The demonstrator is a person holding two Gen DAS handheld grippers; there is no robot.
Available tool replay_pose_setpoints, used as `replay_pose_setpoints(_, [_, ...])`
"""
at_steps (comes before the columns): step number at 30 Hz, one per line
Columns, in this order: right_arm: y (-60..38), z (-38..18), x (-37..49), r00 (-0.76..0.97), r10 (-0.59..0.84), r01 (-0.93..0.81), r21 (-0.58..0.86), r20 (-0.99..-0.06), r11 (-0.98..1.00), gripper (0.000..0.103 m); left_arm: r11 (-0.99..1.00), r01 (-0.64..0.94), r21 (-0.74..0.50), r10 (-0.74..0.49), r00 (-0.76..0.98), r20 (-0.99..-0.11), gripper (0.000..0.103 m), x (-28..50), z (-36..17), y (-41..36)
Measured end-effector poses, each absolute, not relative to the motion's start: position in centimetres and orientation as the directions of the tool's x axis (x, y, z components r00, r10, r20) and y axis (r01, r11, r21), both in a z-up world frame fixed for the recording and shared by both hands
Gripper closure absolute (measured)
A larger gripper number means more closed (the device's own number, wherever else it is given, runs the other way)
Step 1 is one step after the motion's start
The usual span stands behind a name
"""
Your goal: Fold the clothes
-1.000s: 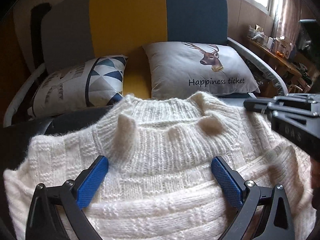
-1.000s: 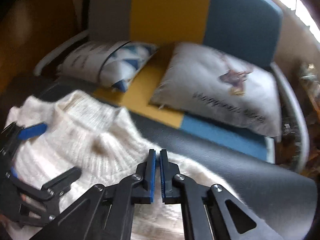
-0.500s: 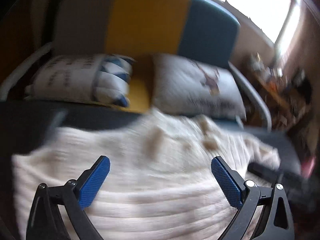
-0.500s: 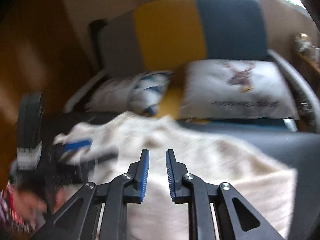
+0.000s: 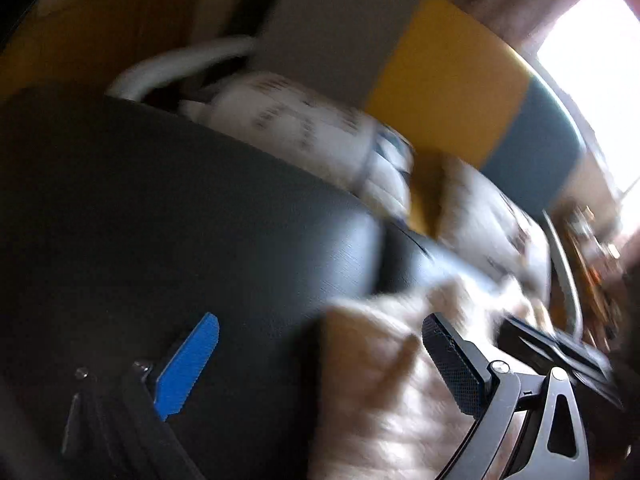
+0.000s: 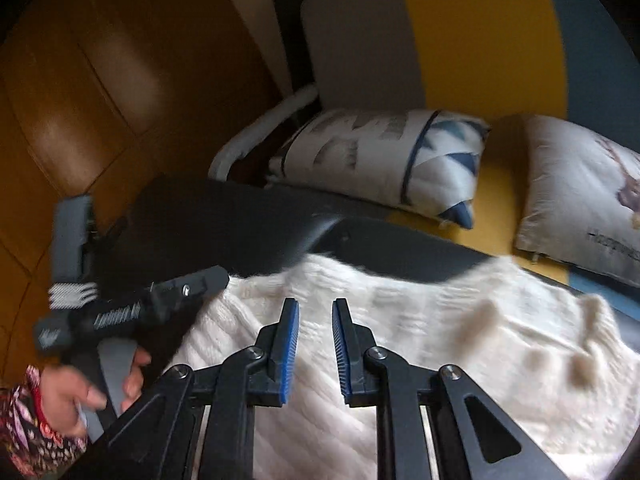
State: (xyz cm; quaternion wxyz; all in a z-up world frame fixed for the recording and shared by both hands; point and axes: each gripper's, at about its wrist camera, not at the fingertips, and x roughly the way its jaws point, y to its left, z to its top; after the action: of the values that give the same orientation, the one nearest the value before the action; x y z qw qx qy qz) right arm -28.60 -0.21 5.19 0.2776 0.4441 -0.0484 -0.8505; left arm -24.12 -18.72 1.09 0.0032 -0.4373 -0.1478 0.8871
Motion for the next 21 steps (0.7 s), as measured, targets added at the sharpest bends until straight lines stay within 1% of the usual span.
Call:
replay_pose_setpoints(2, [-1.4,4.4,-29.0,-0.436,-0.496,0.441,0.302,-0.751,-0.845,0.087,-0.976,0.061,-0.209,0.129,-0.611,-0.781,0.000,-24.3,0.9,-17.4])
replay_pose_setpoints(4, [-2.1,3.3,-29.6,-0.421,-0.468,0.433,0.282,-0.777,-0.856,0.087,-0.986,-0.007,-0.167,0.134,-0.630,-0.765,0.019,-23.6,1.1,-16.3])
replay_pose_setpoints(5, [-2.4,2.7,-29.8,-0.412,-0.453,0.426,0.272,-0.790,-0.863,0.088,-0.987,-0.030,-0.157,0.140,-0.640,-0.756,0.045,-23.1,1.3,-16.0])
replay_pose_setpoints(6, [-2.4,2.4,-30.0,-0.414,-0.454,0.421,0.276,-0.789,-0.864,0.088,-0.986,-0.047,-0.160,0.152,-0.641,-0.753,0.066,-22.7,1.4,-15.7])
replay_pose_setpoints(9, [-1.9,2.0,-30.4,-0.409,-0.495,0.386,0.347,-0.766,-0.855,0.088,-0.981,-0.046,-0.191,0.173,-0.656,-0.734,0.074,-21.9,2.3,-15.8])
replay_pose_setpoints(11, [-2.5,1.8,-31.1,-0.397,-0.511,0.397,0.359,-0.763,-0.845,0.088,-0.984,-0.033,-0.177,0.153,-0.673,-0.723,0.074,-21.4,2.8,-16.0])
replay_pose_setpoints(13, [-3.4,1.6,-31.5,-0.404,-0.495,0.415,0.329,-0.769,-0.848,0.089,-0.990,-0.021,-0.137,0.115,-0.672,-0.731,0.074,-21.5,2.7,-15.9])
replay_pose_setpoints(14, [-3.8,1.4,-31.6,-0.416,-0.486,0.424,0.308,-0.769,-0.851,0.089,-0.992,-0.005,-0.124,0.096,-0.672,-0.734,0.070,-21.4,2.6,-16.1])
replay_pose_setpoints(16, [-4.3,1.3,-31.5,-0.441,-0.472,0.430,0.282,-0.763,-0.858,0.090,-0.994,0.030,-0.108,0.060,-0.674,-0.736,0.056,-21.2,2.4,-16.7])
replay_pose_setpoints(17, [-4.3,1.4,-31.5,-0.443,-0.472,0.430,0.281,-0.762,-0.858,0.090,-0.994,0.048,-0.100,0.042,-0.675,-0.737,0.043,-21.1,2.4,-17.0])
replay_pose_setpoints(18, [-4.1,1.6,-31.5,-0.435,-0.475,0.431,0.286,-0.765,-0.856,0.088,-0.994,0.065,-0.092,0.024,-0.675,-0.737,0.032,-21.0,2.3,-17.3])
replay_pose_setpoints(19, [-4.0,1.9,-31.5,-0.425,-0.478,0.430,0.293,-0.769,-0.854,0.088,-0.992,0.082,-0.094,0.011,-0.693,-0.721,0.029,-20.4,2.8,-17.7])
replay_pose_setpoints(21, [-2.3,3.7,-30.0,-0.462,-0.488,0.412,0.309,-0.740,-0.857,0.088,-0.988,0.116,-0.104,-0.014,-0.734,-0.679,0.020,-19.0,3.9,-18.8])
